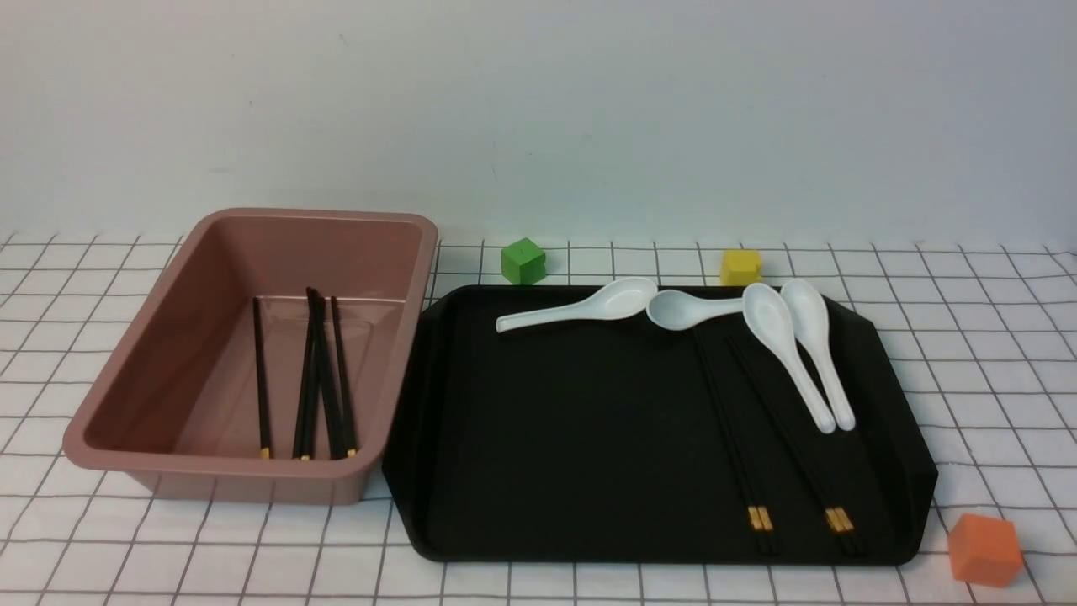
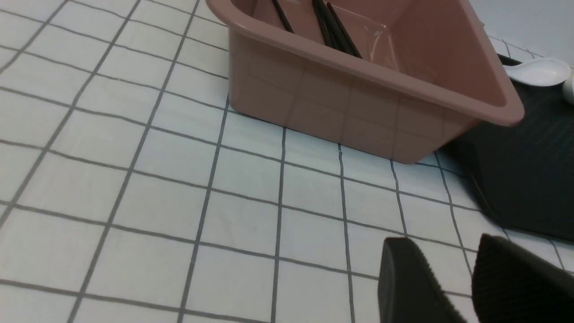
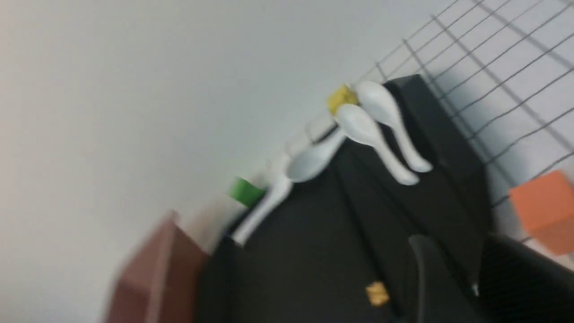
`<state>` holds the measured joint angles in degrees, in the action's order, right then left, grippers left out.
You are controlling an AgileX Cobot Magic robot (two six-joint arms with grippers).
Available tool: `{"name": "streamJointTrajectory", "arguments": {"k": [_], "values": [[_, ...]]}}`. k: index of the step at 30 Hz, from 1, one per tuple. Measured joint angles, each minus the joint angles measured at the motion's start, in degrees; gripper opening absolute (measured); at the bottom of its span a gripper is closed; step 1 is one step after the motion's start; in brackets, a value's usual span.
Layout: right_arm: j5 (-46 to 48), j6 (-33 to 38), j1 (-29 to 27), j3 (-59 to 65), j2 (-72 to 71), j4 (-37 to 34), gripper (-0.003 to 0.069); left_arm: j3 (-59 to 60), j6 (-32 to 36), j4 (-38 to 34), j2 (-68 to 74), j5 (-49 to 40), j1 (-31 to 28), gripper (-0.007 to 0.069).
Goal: On white black tablecloth take chopsticks from black tray and put them in box.
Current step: 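Move the gripper over the chopsticks on the black tray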
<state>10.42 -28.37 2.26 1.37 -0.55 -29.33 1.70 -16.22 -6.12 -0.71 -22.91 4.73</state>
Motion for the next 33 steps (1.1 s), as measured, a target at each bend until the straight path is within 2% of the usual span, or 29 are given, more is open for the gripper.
{"name": "streamJointTrajectory", "arguments": {"k": [3,8,9,12,14,16,17,19,22,25,29,33], "values": [[-0.74,-1.91,0.00,0.00,0.00,-4.79,0.0192,0.00,0.00,0.00,0.00,0.00,0.00,0.0238],[-0.15,-1.10,0.00,0.00,0.00,-5.97,0.0195,0.00,0.00,0.00,0.00,0.00,0.00,0.0238],[0.21,-0.10,0.00,-0.18,0.00,-5.80,0.0195,0.00,0.00,0.00,0.00,0.00,0.00,0.0238],[1.48,8.81,0.00,-5.69,0.93,-3.36,0.0190,0.00,0.00,0.00,0.00,0.00,0.00,0.0238],[3.07,12.89,0.00,-10.71,3.84,-1.36,0.0165,0.00,0.00,0.00,0.00,0.00,0.00,0.0238],[9.74,17.96,0.00,-17.50,11.55,2.91,0.0111,0.00,0.00,0.00,0.00,0.00,0.00,0.0238],[9.74,17.96,0.00,-17.50,11.55,2.91,0.0111,0.00,0.00,0.00,0.00,0.00,0.00,0.0238],[22.06,20.95,0.00,-25.05,22.39,7.70,0.0028,0.00,0.00,0.00,0.00,0.00,0.00,0.0238],[37.20,21.50,0.00,-30.08,33.60,11.94,-0.0008,0.00,0.00,0.00,0.00,0.00,0.00,0.0238],[44.17,22.05,0.00,-31.42,44.48,13.13,-0.0008,0.00,0.00,0.00,0.00,0.00,0.00,0.0238],[44.47,29.04,0.00,-32.46,56.56,8.29,0.0020,0.00,0.00,0.00,0.00,0.00,0.00,0.0238],[41.69,38.34,1.94,-35.40,65.90,1.45,0.0122,0.00,0.00,0.00,0.00,0.00,0.00,0.0238]]}}
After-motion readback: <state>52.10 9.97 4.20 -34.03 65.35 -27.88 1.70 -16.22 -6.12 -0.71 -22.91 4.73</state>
